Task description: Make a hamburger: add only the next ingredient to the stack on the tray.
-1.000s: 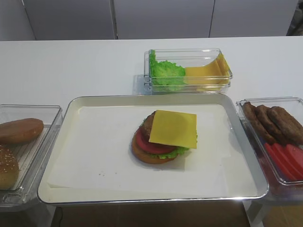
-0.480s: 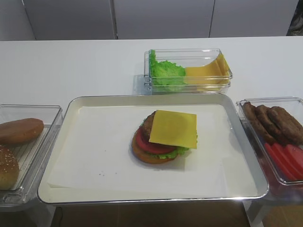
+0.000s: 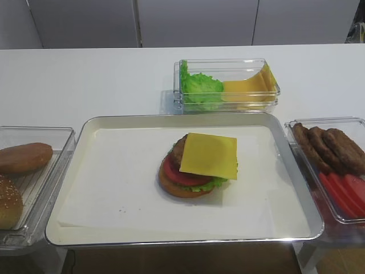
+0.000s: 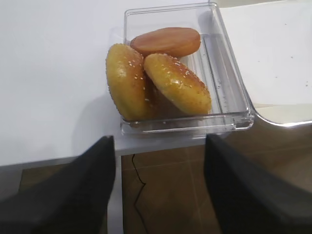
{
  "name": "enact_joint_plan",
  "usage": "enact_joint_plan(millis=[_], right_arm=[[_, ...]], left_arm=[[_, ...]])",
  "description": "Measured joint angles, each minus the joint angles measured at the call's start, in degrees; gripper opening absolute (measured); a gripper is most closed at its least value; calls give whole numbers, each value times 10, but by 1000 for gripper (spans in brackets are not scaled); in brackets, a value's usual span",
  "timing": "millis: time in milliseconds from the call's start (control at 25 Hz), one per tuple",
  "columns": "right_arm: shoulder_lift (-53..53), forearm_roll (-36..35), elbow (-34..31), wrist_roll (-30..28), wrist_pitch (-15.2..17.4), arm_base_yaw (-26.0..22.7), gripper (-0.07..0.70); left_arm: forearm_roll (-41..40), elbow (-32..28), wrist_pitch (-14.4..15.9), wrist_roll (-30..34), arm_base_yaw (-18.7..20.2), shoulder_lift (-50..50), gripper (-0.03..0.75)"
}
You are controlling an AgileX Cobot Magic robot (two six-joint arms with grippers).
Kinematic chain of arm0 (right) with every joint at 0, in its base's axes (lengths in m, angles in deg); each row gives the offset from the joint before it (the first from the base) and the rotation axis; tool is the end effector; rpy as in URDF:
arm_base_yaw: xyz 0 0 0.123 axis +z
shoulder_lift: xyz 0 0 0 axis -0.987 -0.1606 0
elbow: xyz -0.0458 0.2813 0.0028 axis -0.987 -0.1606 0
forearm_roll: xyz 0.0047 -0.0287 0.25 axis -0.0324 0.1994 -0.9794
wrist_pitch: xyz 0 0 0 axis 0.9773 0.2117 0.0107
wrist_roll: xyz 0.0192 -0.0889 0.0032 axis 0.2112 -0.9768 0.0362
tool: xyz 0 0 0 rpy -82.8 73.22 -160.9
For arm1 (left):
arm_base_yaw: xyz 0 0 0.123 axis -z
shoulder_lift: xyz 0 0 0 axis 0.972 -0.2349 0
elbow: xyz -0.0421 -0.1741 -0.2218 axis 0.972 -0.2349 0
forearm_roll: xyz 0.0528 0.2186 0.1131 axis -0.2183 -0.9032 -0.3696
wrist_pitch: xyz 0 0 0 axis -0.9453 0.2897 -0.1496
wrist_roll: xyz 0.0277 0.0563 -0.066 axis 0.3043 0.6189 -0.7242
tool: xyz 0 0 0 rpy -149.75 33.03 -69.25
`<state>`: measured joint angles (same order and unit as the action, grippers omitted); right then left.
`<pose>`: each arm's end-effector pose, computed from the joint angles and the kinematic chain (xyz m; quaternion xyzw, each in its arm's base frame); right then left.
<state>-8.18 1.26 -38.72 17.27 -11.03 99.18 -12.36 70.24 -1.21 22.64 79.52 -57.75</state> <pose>-0.0044 0.0012 0.2652 -0.1421 0.8705 0.0907 0.4623 -0.0121 0.0053 0.2648 0.0011 0.8812 0.0033 0.4727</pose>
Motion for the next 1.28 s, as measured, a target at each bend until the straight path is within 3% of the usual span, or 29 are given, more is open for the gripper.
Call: enact_joint_plan(millis=[440,760,1280], right_arm=[[19,0,0,3,0,-7,422],[19,0,0,0,0,-77,364],[19,0,0,0,0,-79,272]], left_arm=[[0,0,0,0,0,0,428],[0,0,0,0,0,0,428],[0,0,0,0,0,0,428]])
